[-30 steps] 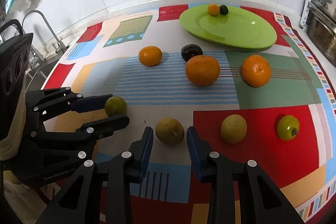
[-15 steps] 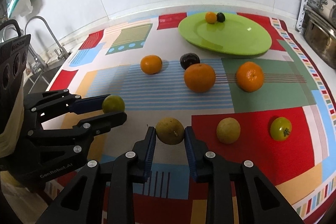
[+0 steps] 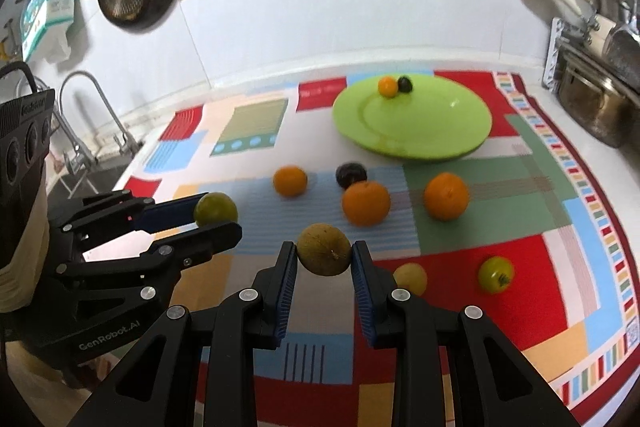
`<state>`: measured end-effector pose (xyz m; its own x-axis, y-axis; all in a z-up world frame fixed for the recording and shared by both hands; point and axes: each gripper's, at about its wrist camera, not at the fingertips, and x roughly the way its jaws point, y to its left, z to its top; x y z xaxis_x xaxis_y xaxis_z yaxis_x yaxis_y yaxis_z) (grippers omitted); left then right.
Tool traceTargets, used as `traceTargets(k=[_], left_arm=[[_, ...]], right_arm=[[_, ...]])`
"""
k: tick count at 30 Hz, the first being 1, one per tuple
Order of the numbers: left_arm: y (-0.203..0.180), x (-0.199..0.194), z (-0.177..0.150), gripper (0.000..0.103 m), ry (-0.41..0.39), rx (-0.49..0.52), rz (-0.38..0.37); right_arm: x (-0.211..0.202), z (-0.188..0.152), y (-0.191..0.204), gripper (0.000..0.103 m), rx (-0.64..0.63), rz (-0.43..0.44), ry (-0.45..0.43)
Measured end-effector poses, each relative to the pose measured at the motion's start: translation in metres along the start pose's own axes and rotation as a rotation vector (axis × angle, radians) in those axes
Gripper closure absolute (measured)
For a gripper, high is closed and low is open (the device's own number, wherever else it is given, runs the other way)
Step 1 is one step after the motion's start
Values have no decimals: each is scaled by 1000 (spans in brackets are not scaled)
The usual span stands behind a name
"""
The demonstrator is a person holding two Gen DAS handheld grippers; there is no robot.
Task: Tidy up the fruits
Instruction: 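Carry the lime in the left tool while the right tool carries the brown fruit to the plate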
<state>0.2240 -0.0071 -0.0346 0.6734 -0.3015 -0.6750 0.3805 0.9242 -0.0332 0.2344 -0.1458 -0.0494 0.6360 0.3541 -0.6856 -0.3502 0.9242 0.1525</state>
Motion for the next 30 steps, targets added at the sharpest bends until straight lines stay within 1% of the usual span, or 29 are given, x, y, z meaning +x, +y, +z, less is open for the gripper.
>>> traceTargets(k=[5, 8, 18, 20, 24, 30], left_arm=[[-3, -4, 18, 74, -44, 19, 1], [-3, -4, 30, 74, -70, 30, 12], [6, 7, 70, 74, -127, 41, 26], [8, 12, 78, 74, -139, 54, 43], [13, 27, 94, 74, -141, 72, 51], [22, 53, 116, 74, -118, 74, 38]], right_arm=[[-12, 15, -6, 74, 8, -15, -54], [-18, 27, -9, 74, 0, -41, -86], [-20, 71, -22, 74, -16, -82, -161], [-17, 80, -24, 74, -20, -83, -164], [-6, 96, -33, 74, -3, -79, -156], [15, 114, -47, 74, 1, -105, -135]])
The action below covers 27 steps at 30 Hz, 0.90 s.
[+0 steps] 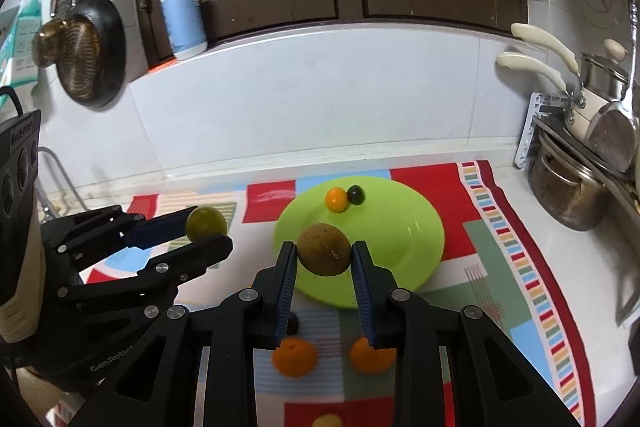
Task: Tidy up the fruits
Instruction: 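Carry the lime in the left tool while the right tool carries the brown fruit to the plate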
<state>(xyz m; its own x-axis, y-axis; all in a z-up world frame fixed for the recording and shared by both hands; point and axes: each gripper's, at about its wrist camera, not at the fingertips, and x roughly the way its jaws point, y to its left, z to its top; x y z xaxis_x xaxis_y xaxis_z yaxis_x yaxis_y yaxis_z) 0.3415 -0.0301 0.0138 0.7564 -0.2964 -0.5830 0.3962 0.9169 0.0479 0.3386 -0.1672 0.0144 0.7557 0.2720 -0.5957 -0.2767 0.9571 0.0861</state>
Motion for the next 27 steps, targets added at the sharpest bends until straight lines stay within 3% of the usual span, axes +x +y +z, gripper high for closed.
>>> traceTargets(k=[12, 22, 27], left_arm=[[25, 71, 20, 74, 99, -40, -65], [48, 138, 17, 74, 242, -138, -84], [50, 157, 13, 74, 283, -133, -73]], right_arm=[[68, 29, -22, 74, 15, -44, 90], [125, 37, -33, 74, 19, -71, 189], [148, 35, -40, 74, 31, -76, 244]])
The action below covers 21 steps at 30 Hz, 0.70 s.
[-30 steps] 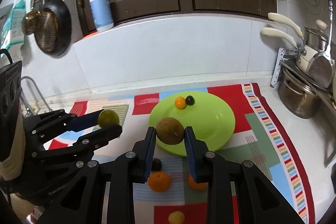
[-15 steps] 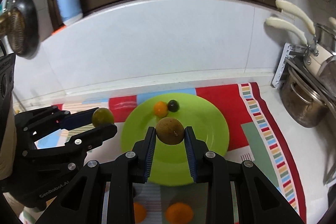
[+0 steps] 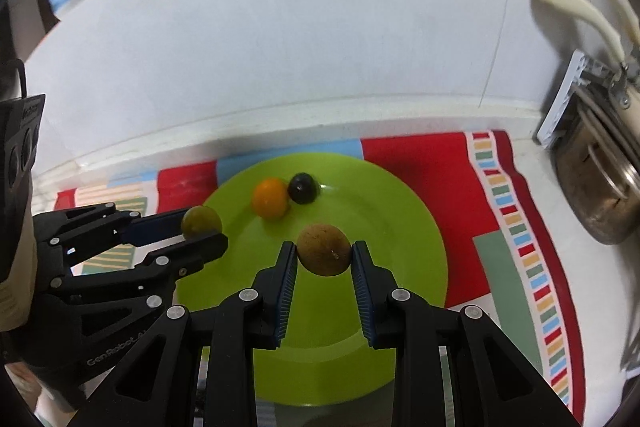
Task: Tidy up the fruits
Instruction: 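Carry the lime in the left tool while the right tool carries the brown fruit to the plate, then open the left tool on the plate while the right tool releases the brown fruit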
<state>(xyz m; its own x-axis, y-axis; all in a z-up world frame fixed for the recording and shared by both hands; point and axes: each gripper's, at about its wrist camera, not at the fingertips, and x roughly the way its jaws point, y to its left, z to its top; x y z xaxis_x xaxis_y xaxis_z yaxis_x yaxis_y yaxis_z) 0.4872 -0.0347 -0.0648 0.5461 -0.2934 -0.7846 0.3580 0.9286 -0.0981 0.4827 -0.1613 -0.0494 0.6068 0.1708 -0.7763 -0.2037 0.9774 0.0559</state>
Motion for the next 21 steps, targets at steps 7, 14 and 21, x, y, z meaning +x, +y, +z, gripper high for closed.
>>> traceTargets(k=[7, 14, 21], left_arm=[[-3, 4, 3, 69, 4, 11, -1], [-8, -21, 1, 58, -30, 8, 31], [-23, -69, -12, 55, -108, 34, 88]], right_arm=[[9, 0, -3, 74, 7, -7, 17], [-10, -5, -4, 66, 18, -24, -18], [-55, -21, -1, 66, 22, -12, -91]])
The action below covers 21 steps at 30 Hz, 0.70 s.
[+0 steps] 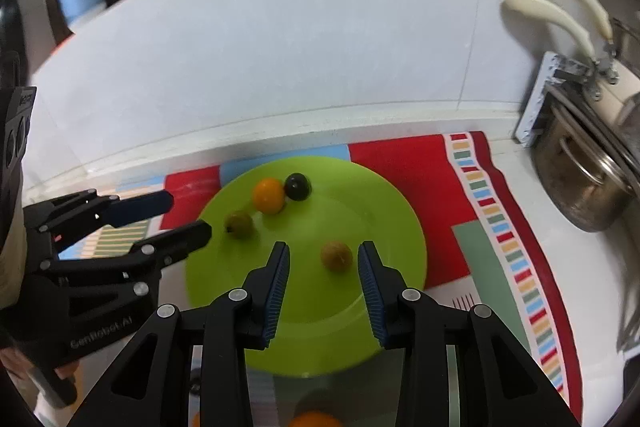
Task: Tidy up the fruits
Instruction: 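Open the left tool on the plate while the right tool releases the brown fruit, then withdraw both tools from the plate toward the remaining fruits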
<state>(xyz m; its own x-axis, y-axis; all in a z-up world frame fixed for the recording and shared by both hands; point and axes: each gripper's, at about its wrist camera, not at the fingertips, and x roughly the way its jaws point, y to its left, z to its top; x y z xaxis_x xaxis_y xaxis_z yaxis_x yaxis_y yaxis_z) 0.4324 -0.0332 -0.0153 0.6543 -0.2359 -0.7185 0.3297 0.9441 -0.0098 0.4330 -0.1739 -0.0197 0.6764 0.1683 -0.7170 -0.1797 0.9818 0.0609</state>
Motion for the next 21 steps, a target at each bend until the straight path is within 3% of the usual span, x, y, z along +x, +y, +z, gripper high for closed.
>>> traceTargets(k=[10, 14, 21], left_arm=[[-31, -71, -32, 47, -100, 39, 0], [-42, -90, -48, 45, -112, 36, -21], [-69, -118, -68, 42, -132, 61, -40]], right_arm=[[-70, -33, 2, 66, 9, 42, -88], [-94, -48, 2, 61, 6, 43, -118], [-131, -75, 1, 61, 4, 45, -153]])
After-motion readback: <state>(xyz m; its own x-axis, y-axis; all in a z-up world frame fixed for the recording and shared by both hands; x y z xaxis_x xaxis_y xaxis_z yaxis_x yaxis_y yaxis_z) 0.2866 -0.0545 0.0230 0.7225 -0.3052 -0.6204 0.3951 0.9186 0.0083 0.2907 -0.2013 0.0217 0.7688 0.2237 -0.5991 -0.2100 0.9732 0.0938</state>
